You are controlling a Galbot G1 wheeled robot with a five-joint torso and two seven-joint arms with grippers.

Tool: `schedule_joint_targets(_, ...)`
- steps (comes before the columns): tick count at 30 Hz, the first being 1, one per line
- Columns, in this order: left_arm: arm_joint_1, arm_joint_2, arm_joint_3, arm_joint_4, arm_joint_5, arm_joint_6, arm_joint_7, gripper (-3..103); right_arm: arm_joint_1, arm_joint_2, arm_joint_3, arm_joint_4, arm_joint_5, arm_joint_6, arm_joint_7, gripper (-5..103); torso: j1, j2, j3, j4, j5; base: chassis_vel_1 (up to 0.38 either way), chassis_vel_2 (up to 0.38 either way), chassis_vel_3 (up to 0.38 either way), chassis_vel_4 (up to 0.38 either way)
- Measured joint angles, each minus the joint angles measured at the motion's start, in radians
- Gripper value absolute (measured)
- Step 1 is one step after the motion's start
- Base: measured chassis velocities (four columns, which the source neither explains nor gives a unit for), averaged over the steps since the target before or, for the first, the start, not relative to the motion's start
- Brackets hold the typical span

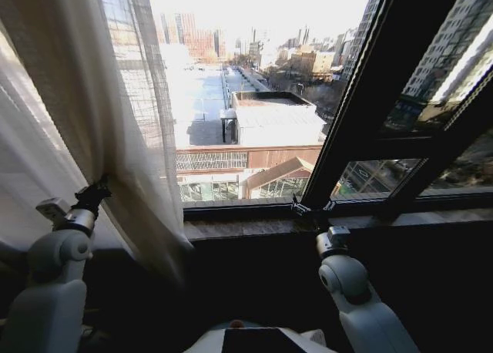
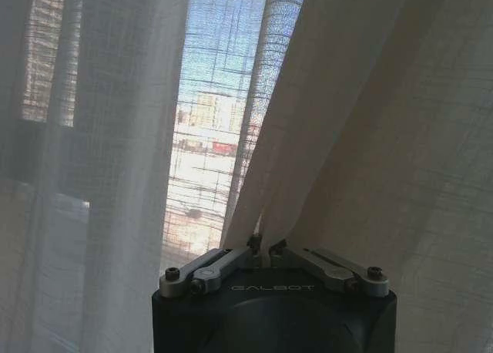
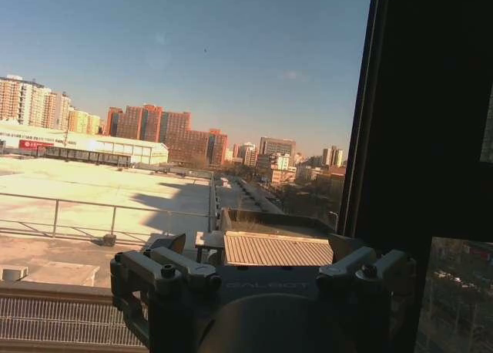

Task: Open the curtains by pulling them apart, changing their state from closed to fully open.

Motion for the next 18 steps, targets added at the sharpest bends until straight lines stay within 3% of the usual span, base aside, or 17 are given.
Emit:
schedule_joint_targets(5,-0.017,0.008,-0.044,0.054,-0.003,-0.030,-0.173,0,0.003,0.000,-0.003,-0.002,0.001,0.000,-0.001,100,0.000,0.000,0.000,0.0000,0.0001,0.000,0.000,0.000,0.000)
schedule_joint_targets(7,-0.023,0.009,-0.050,0.065,-0.003,-0.038,-0.205,0,0.003,0.000,-0.003,-0.002,0.001,0.000,-0.001,100,0.000,0.000,0.000,0.0000,0.0001,0.000,0.000,0.000,0.000)
schedule_joint_targets(11,-0.065,0.016,-0.081,0.125,0.011,-0.074,-0.365,0,0.004,-0.001,-0.006,-0.003,0.002,0.001,-0.002,100,0.000,0.000,0.000,0.0001,-0.0002,0.000,0.000,0.000,0.000)
schedule_joint_targets(12,-0.065,0.016,-0.081,0.125,0.011,-0.074,-0.365,0,0.004,-0.001,-0.006,-0.003,0.002,0.001,-0.002,100,0.000,0.000,0.000,0.0001,-0.0002,0.000,0.000,0.000,0.000)
schedule_joint_targets(15,-0.102,0.023,-0.109,0.174,0.024,-0.105,-0.475,0,0.004,-0.002,-0.005,-0.004,0.002,0.001,-0.002,100,0.000,0.000,0.000,0.0001,-0.0003,0.000,0.000,0.000,0.000)
schedule_joint_targets(18,-0.116,0.026,-0.124,0.195,0.032,-0.121,-0.517,0,0.004,-0.003,-0.004,-0.005,0.003,0.001,-0.002,100,0.000,0.000,0.000,0.0001,-0.0003,0.000,0.000,0.000,0.000)
